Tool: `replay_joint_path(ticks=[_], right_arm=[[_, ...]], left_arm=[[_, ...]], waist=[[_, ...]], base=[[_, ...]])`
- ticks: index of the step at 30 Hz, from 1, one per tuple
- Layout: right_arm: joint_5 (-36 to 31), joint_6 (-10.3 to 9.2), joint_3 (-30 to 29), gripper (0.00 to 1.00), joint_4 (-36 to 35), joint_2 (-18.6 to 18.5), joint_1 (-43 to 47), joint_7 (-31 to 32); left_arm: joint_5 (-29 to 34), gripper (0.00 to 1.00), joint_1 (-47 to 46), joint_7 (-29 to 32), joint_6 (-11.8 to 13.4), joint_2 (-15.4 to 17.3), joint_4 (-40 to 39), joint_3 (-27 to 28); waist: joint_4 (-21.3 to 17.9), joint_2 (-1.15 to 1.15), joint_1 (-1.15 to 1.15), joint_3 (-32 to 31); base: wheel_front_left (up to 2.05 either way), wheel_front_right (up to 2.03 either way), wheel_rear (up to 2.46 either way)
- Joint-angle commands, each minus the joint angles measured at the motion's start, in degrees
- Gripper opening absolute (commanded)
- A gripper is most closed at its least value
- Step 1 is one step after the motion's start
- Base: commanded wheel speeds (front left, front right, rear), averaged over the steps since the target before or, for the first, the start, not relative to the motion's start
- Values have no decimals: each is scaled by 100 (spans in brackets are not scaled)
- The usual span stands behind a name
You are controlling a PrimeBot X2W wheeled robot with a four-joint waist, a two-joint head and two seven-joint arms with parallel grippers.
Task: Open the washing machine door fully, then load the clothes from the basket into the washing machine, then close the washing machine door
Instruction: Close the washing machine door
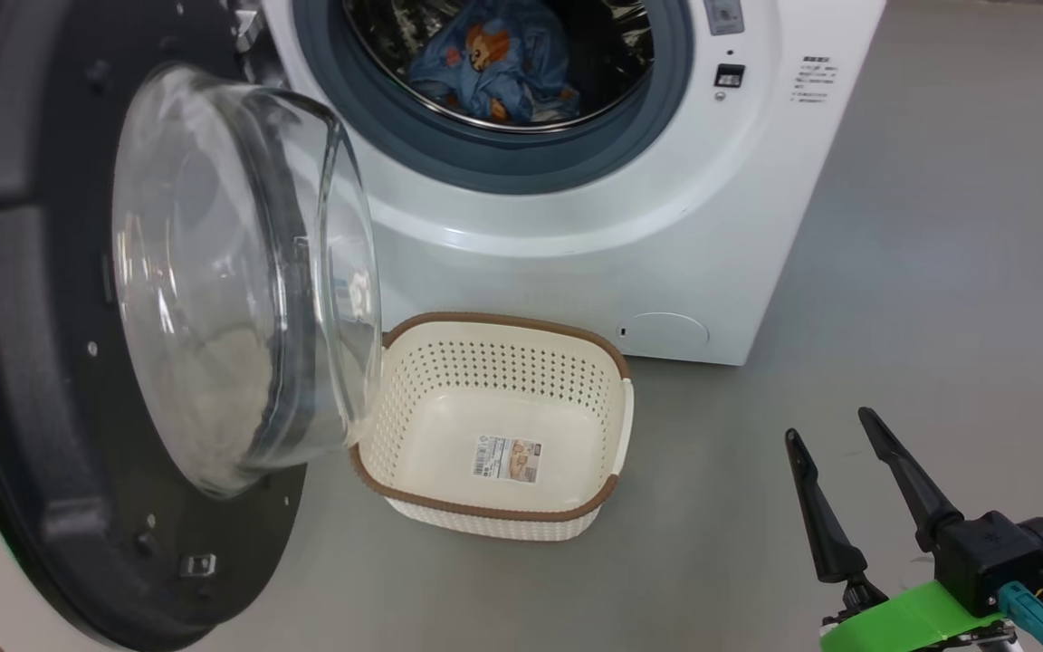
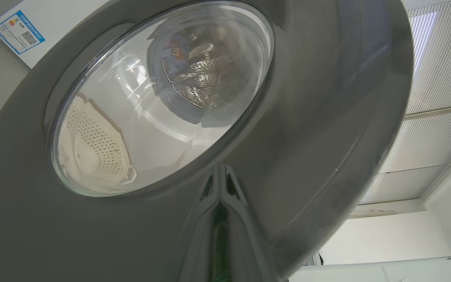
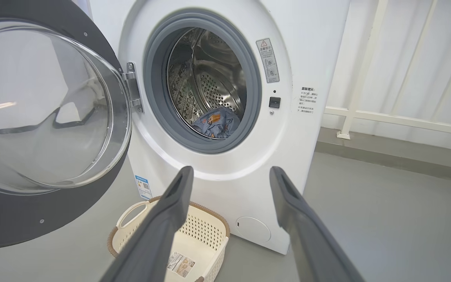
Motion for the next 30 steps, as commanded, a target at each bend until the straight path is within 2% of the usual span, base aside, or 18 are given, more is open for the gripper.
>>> replay_joint_path(ticks=[1,10,21,30], right_arm=[[10,9,138,100,-125,10,1,-48],[28,9,110,100,-76,32,-5,-93],[65,9,149,100,-30,42,-91,-140],[142,9,200,100,16,44,-200,-193]], left_arm=[[-90,0,-177,18,14,193,-225,242],[-248,0,-267,43,65,-129,-445,63],[-143,0,-604,-80,62,-593,-459,-355],[-65,0,-1139,-295,-75,-1017,-182,-554]], waist=[[-112,0,0,-14],[-408,0,0,-21],[-870,0,0,10],[-1267,0,0,150]], base=[[0,0,0],[0,0,0],[0,0,0],[0,0,0]])
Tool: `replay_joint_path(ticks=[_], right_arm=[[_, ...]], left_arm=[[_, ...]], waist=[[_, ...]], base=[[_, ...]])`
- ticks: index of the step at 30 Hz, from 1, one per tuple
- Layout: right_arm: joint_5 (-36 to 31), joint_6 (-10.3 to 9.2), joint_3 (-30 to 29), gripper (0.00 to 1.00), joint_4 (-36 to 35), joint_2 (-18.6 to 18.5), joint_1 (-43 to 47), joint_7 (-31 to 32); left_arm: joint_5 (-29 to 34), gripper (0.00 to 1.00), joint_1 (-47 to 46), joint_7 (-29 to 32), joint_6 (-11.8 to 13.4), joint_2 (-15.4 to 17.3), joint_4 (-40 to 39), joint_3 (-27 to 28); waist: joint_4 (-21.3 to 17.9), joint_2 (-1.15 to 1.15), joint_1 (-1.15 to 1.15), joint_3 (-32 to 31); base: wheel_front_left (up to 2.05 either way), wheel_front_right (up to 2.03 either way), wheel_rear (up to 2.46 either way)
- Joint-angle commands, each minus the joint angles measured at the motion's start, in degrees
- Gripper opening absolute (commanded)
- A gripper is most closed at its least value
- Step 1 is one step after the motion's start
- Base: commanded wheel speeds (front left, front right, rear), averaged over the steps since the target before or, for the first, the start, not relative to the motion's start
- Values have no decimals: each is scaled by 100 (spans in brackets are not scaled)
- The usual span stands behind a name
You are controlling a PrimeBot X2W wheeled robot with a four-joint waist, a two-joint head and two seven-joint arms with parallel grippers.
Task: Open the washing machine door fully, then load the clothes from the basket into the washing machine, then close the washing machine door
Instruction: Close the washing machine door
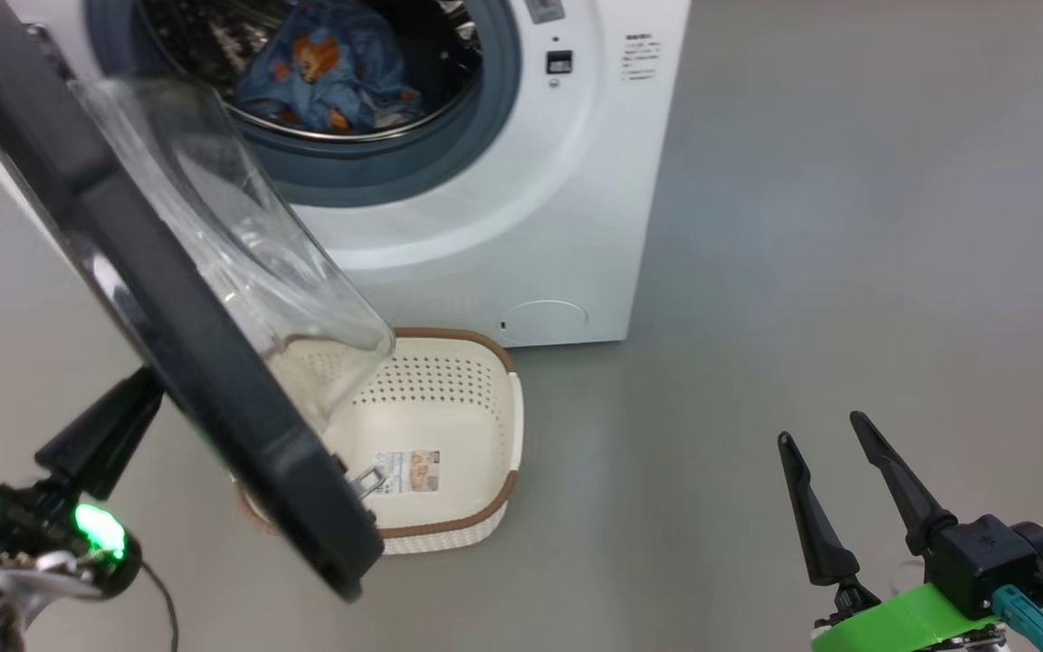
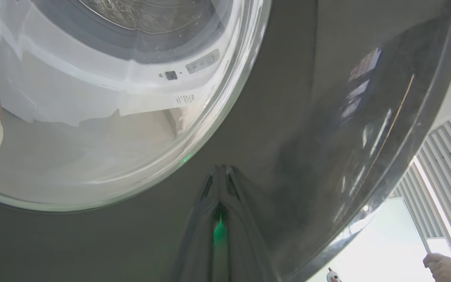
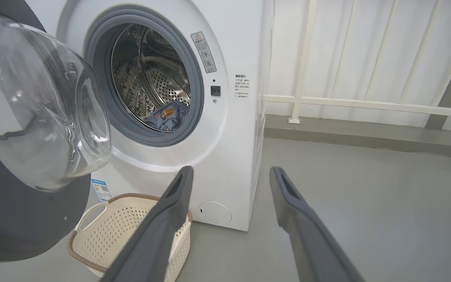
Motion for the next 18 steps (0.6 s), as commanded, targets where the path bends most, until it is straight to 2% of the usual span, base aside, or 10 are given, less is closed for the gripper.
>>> replay_joint_path(ticks=[1,18], right_arm=[[40,9,167,100,-106,-1,-203,-74],[69,9,278,100,-16,-1,-515,-141]], left_arm=[[65,0,-463,-30,-129,74,-27,161],[503,0,-1885,-438,-613,-524,1366,-127]], waist=[[-190,0,0,85],[-767,0,0,463]], base=[[0,0,0],[0,0,0]])
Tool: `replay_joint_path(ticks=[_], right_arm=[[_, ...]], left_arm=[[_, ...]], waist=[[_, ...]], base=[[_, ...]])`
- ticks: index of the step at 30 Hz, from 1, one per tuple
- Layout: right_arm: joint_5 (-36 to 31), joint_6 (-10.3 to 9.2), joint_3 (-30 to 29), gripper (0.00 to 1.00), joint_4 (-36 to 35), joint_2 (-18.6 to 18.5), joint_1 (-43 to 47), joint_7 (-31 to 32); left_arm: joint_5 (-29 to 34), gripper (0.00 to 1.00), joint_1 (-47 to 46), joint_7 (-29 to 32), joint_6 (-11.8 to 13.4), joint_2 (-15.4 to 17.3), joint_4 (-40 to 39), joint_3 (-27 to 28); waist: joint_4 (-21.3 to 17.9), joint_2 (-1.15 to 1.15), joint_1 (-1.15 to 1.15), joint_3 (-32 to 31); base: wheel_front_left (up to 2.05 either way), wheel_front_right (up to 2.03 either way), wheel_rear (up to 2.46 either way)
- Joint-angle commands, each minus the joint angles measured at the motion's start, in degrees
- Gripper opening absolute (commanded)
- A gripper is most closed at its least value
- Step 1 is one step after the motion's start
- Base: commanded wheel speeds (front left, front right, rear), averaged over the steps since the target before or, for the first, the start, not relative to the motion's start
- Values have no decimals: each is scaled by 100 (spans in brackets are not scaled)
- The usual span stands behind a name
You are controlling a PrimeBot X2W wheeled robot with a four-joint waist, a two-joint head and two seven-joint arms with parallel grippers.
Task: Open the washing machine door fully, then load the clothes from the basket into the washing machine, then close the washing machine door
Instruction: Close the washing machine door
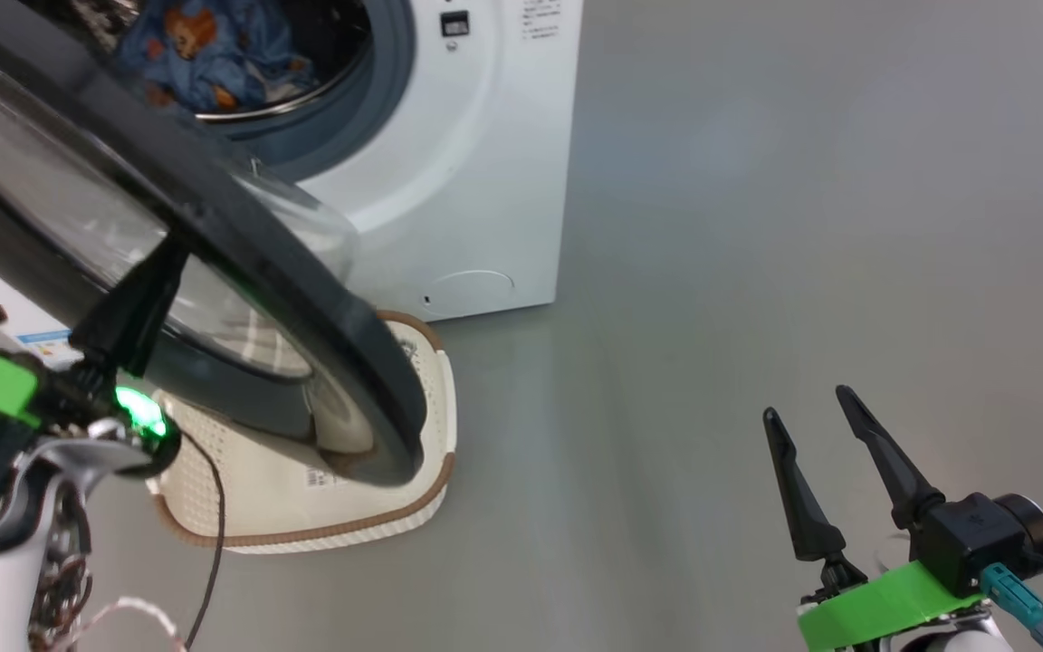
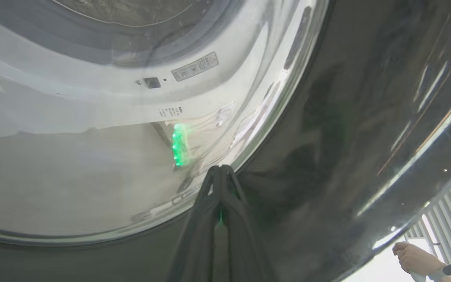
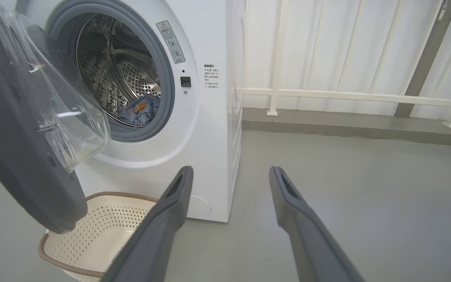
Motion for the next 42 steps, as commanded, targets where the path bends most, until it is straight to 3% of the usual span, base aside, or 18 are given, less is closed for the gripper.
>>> replay_joint_path(ticks=[1,10,19,33,39,42], right_arm=[[69,9,182,100,-116,-5,-246,-75],[100,9,273,100,-13,-5,-398,-143],[131,9,337,100,92,-5,-492,-193],[174,9,370,100,234,-5,-427,-255],[196,9,279,100,229,-5,-296,-270],[188,9,213,100,226,-5,-239,-275]], left_arm=[[96,0,-405,-38,-112,122,-41,161],[381,0,-1124,-366,-353,-88,849,245],[622,0,-1494,-536,-409,-189,1262,444],[628,0,-537,-209,-411,-311,493,1242],[1050,1,287,-389,-411,-347,6,1480],[1225,11,709,-507,-411,-426,-297,1548]], waist=[[-120,0,0,111],[-374,0,0,261],[-512,0,0,319],[-458,0,0,129],[-332,0,0,30],[-240,0,0,-19]], base=[[0,0,0],[0,0,0],[0,0,0],[0,0,0],[0,0,0],[0,0,0]])
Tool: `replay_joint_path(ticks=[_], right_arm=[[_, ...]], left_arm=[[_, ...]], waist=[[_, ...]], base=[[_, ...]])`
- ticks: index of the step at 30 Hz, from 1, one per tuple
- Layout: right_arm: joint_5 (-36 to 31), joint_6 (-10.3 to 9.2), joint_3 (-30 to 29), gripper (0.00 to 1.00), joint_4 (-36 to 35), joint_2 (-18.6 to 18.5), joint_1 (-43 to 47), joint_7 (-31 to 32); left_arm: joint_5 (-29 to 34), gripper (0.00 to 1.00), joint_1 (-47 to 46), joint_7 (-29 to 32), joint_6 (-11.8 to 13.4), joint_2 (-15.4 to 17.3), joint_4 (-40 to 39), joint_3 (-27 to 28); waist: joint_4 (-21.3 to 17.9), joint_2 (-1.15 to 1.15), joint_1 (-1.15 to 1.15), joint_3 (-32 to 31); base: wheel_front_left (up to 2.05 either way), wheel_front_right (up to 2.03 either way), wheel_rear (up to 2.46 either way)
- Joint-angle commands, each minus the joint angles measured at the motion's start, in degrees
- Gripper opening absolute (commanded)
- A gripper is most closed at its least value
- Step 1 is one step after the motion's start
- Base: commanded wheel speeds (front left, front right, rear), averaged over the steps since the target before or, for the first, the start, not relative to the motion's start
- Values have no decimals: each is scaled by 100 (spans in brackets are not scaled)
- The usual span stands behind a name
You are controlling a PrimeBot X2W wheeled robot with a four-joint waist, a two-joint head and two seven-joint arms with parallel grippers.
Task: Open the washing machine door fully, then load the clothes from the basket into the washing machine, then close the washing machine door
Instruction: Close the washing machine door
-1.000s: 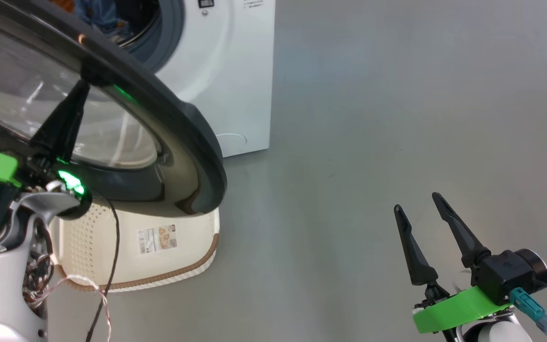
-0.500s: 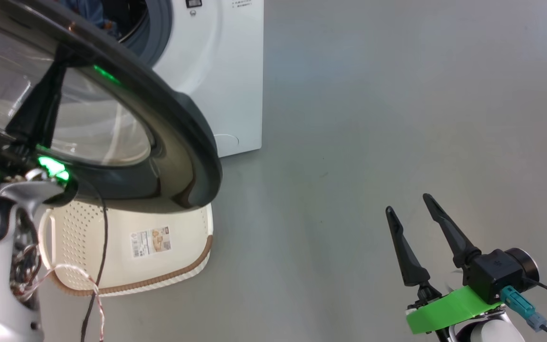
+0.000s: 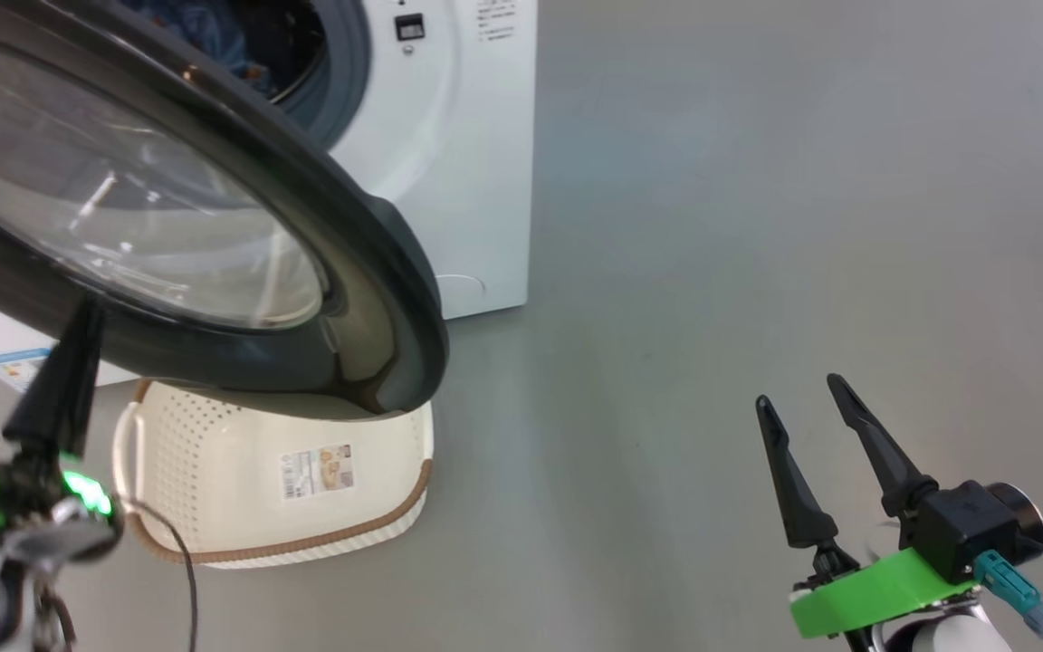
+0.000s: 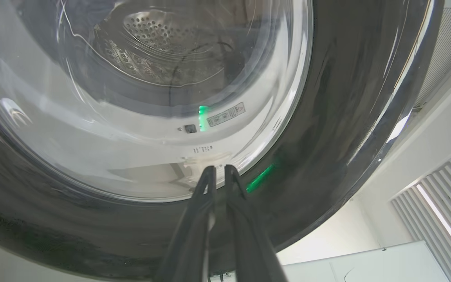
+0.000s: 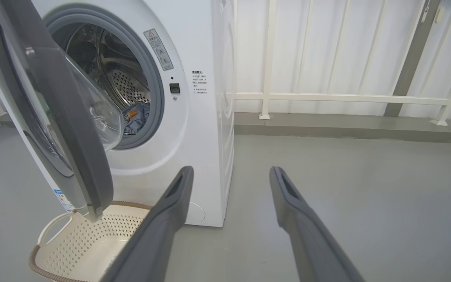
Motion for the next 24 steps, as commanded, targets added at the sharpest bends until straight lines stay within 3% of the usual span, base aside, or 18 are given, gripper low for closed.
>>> replay_joint_path(ticks=[1,3,5,14,18,24], right_arm=[[44,9,109,100,-144,-4,55,-53],[25,9,68,100,-152,-4,95,-55],[4,9,41,100,-159,-4,135,-56],[-24,9,-73,100,-205,-4,317,-24],[-25,9,-111,100,-249,-4,403,14],[-62,9,-133,100,-308,-4,481,66]], left_arm=[[68,19,29,-36,-60,146,-256,210],[120,45,293,-71,-60,65,-521,235],[225,100,543,-123,-60,2,-778,236],[753,100,1479,-825,-60,-357,-1603,270],[1303,100,1829,-1159,-60,-374,-1885,217],[3216,100,2250,-1970,-60,-22,-2372,-96]], waist=[[80,0,0,-43],[153,0,0,-79],[230,0,0,-117],[463,0,0,-333],[523,0,0,-424],[580,0,0,-527]], base=[[0,0,0],[0,0,0],[0,0,0],[0,0,0],[0,0,0],[0,0,0]])
